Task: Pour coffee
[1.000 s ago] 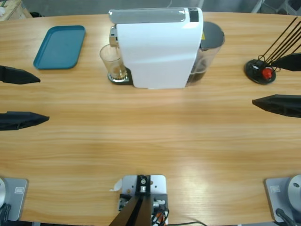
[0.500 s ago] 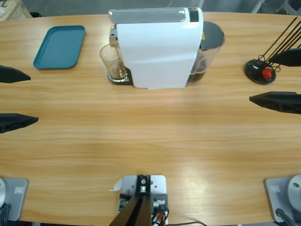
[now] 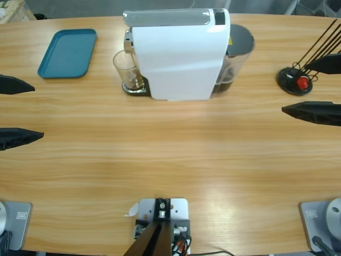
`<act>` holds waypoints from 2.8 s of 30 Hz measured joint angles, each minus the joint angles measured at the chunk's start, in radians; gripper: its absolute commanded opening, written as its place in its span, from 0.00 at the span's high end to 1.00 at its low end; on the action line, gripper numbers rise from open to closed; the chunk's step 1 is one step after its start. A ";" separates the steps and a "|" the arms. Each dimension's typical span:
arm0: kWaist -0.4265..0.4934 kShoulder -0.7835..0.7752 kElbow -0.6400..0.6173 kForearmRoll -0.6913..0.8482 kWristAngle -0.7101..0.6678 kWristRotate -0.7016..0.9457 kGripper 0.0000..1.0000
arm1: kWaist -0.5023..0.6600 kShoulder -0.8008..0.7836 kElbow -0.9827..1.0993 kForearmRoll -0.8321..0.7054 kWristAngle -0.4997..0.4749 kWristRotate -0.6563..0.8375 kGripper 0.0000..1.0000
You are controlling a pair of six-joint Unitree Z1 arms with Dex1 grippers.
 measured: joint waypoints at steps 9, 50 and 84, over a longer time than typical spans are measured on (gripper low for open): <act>0.000 0.000 0.000 0.000 0.000 -0.023 0.01 | 0.000 0.000 0.000 0.000 -0.006 -0.002 0.00; 0.139 0.013 0.003 -0.003 0.005 -0.022 0.01 | 0.000 0.005 0.000 0.001 -0.006 -0.002 0.00; 0.140 0.030 0.005 -0.020 0.005 -0.022 0.01 | 0.026 0.046 -0.001 -0.004 0.033 -0.244 0.00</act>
